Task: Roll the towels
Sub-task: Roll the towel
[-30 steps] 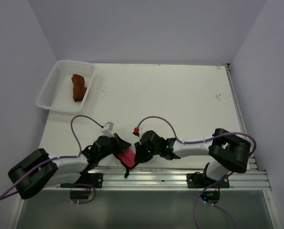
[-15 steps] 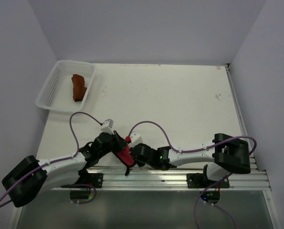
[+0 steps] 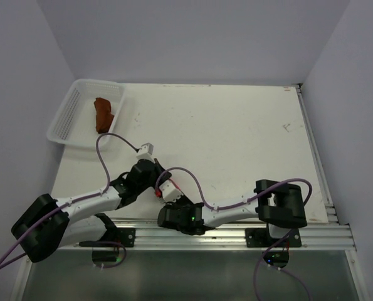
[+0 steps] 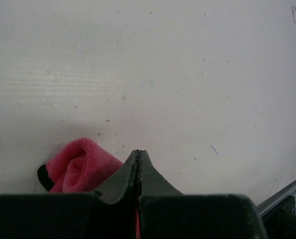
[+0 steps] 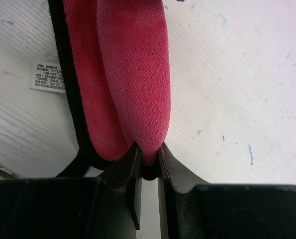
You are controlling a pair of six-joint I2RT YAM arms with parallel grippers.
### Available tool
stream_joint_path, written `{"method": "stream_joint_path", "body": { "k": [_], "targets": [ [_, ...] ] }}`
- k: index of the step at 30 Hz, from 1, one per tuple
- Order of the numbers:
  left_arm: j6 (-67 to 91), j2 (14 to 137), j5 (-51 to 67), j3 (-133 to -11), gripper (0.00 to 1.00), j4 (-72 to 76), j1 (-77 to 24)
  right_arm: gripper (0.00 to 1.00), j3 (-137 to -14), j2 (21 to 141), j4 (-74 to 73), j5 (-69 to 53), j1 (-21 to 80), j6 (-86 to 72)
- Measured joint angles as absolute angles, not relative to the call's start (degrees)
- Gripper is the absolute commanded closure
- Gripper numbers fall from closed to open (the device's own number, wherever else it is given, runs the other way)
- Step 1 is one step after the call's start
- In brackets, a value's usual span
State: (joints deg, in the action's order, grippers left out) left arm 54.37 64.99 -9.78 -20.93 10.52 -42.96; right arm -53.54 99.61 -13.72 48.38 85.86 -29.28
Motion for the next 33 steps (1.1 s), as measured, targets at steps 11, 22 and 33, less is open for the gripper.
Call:
{"method": "stream_joint_path", "body": {
  "k": [11, 22, 33],
  "targets": [
    [54.98, 66.35, -5.15, -21.32, 1.00, 11.92, -42.13, 0.90, -63.42, 110.98, -21.67, 59.37, 92.77, -26.79],
    [61.54, 64.29, -1.78, -9.10, 1.00, 19.75, -42.13, 0.87, -68.16, 115.31, -27.57, 61.58, 92.92, -26.96],
    [67.55, 62.02, -3.73, -3.97, 1.00, 26.41, -42.81, 0.54, -68.07, 115.02, -27.97, 61.36, 92.92, -27.00]
  ]
}}
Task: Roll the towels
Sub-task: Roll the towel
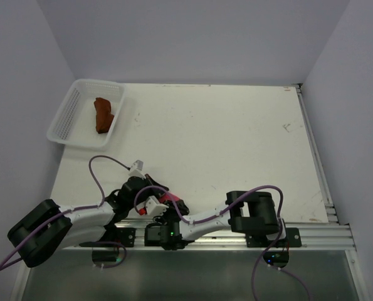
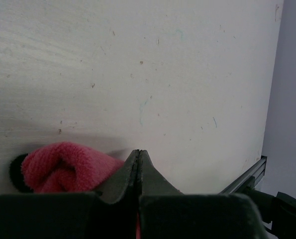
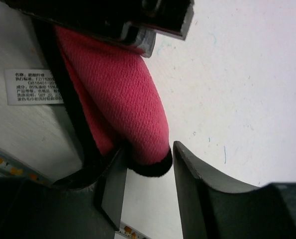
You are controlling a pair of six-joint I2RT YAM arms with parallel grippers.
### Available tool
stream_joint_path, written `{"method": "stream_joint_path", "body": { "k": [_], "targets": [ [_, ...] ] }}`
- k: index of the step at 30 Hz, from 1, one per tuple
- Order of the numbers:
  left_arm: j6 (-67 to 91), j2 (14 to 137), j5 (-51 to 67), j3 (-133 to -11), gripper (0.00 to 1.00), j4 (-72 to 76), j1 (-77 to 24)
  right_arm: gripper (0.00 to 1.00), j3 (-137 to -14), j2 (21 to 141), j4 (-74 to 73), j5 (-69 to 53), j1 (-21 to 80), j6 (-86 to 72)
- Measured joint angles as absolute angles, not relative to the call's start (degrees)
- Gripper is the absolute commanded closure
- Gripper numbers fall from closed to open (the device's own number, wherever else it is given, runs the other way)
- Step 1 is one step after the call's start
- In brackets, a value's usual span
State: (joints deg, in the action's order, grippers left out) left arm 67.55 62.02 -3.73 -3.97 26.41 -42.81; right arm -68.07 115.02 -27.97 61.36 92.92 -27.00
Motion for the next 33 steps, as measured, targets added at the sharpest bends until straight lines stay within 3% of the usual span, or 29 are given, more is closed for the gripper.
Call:
{"method": "stream_joint_path", "body": {
  "k": [7, 12, 14, 22, 33],
  "targets": [
    [68.40, 62.85, -5.17, -3.92, 1.00, 27.33, -43.18, 0.41, -55.94, 98.59, -21.47, 52.88, 92.79, -25.12],
    [68.36, 63.75, -5.85, -3.90, 1.00, 28.38, -43.33, 0.38, -47.33, 79.94, -13.63, 40.60, 90.02, -23.83],
    [68.31, 64.60, -6.20, -3.86, 1.00, 29.45, -43.57, 0.39, -44.27, 74.67, -9.04, 31.44, 83.37, -24.82],
    [68.31, 65.41, -6.79, -3.84, 1.00, 30.76, -44.31, 0.46, -40.12, 79.72, -0.64, 9.65, 66.96, -33.41],
    [68.34, 64.71, -7.27, -3.84, 1.00, 30.59, -45.21, 0.50, -38.63, 87.11, 6.39, -2.81, 64.73, -38.19]
  ]
}}
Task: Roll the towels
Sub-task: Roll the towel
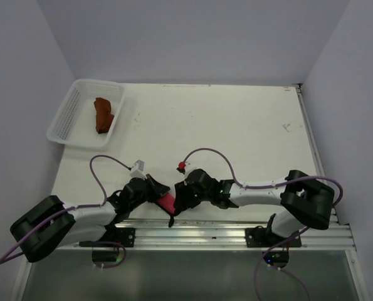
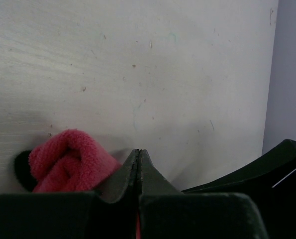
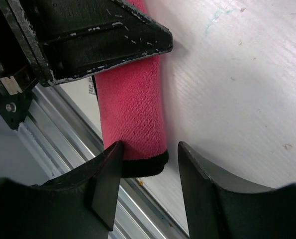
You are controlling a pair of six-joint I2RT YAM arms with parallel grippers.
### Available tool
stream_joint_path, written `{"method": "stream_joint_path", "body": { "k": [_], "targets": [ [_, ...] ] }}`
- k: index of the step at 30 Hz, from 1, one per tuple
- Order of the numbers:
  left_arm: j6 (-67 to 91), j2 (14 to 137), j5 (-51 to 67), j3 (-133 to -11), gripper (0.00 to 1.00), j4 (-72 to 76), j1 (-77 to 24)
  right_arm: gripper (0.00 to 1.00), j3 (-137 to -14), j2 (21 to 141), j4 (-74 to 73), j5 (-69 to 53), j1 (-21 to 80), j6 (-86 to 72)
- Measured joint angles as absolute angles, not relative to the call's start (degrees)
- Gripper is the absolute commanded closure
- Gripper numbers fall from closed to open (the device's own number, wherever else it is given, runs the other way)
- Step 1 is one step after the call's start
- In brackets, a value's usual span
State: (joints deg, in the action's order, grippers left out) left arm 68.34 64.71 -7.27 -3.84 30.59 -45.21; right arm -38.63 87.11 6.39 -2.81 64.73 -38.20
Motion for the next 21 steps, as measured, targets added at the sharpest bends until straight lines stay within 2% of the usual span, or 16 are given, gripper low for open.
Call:
{"method": "stream_joint_path", "body": {
  "k": [8, 11, 12, 17, 21],
  "targets": [
    [68.31, 64.53, -7.55, -3.84, 1.00, 30.41, -45.52, 0.59, -35.00, 89.01, 12.62, -5.58, 64.49, -39.48],
    [68.31, 64.51, -7.75, -3.84, 1.00, 30.37, -45.52, 0.69, -34.28, 89.01, 14.28, -5.78, 64.62, -39.90],
    [68.31, 64.51, -7.79, -3.84, 1.00, 30.37, -45.54, 0.78, -34.15, 89.01, 14.68, -5.76, 64.77, -39.99],
    [68.05, 64.51, -7.92, -3.84, 1.00, 30.00, -45.54, 1.00, -33.76, 88.99, 15.92, -5.43, 65.73, -40.16],
    [67.31, 63.24, -8.21, -4.10, 0.98, 26.89, -45.54, 1.00, -33.71, 88.60, 16.03, -1.23, 68.34, -40.16]
  ]
}}
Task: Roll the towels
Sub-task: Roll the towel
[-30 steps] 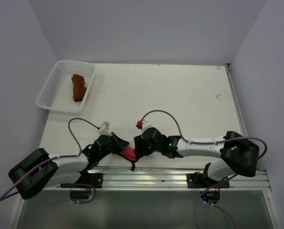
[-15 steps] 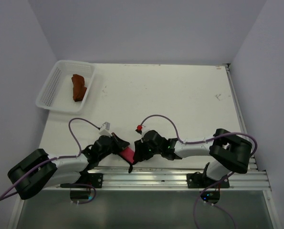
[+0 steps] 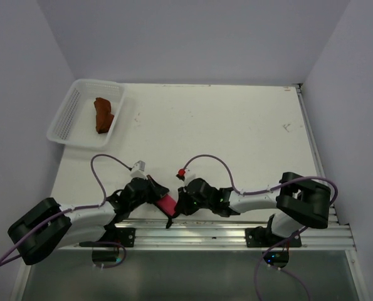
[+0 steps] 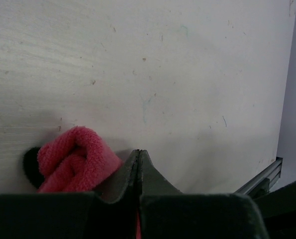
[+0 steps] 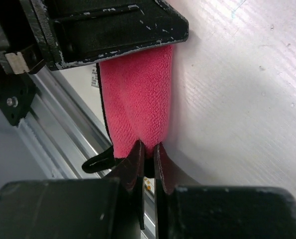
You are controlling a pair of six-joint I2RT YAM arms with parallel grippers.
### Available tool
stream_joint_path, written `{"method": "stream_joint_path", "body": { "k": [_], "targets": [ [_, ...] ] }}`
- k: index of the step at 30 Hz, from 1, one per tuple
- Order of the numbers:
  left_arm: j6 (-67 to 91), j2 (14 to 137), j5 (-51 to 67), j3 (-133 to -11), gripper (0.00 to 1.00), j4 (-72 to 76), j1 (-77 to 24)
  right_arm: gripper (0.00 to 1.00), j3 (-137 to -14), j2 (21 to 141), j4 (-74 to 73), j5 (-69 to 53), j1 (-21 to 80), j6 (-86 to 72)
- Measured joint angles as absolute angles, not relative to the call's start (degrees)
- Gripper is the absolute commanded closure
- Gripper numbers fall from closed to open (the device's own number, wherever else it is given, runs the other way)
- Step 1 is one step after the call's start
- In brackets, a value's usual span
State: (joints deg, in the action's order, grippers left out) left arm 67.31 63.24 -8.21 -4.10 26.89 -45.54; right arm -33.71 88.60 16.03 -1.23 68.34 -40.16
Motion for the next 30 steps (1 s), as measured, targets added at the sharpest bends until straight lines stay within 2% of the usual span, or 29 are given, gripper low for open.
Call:
{"method": "stream_joint_path", "body": {
  "k": [3, 5, 6, 9, 20, 30],
  "targets": [
    [65.19, 62.41, -8.40, -7.68, 0.84, 19.64, -45.19, 1.00, -33.76, 87.90, 15.51, 4.69, 71.66, -40.10],
    [63.46, 62.33, -8.32, -11.09, 0.79, 14.48, -44.01, 1.00, -34.30, 87.74, 14.46, 9.19, 74.00, -40.10],
    [62.63, 62.22, -8.38, -12.91, 0.72, 11.77, -43.09, 1.00, -34.87, 87.74, 13.50, 11.35, 75.22, -40.14],
    [60.18, 61.84, -8.86, -17.78, 0.63, 5.21, -40.80, 1.00, -37.63, 88.14, 9.17, 16.93, 78.04, -40.38],
    [54.63, 58.76, -10.11, -29.28, 0.53, -11.66, -37.93, 1.00, -49.30, 94.98, -5.19, 33.76, 81.49, -40.93],
    [54.28, 58.41, -9.06, -30.39, 0.31, -18.98, -37.91, 1.00, -57.25, 104.42, -8.47, 47.37, 84.36, -40.64]
  ]
}}
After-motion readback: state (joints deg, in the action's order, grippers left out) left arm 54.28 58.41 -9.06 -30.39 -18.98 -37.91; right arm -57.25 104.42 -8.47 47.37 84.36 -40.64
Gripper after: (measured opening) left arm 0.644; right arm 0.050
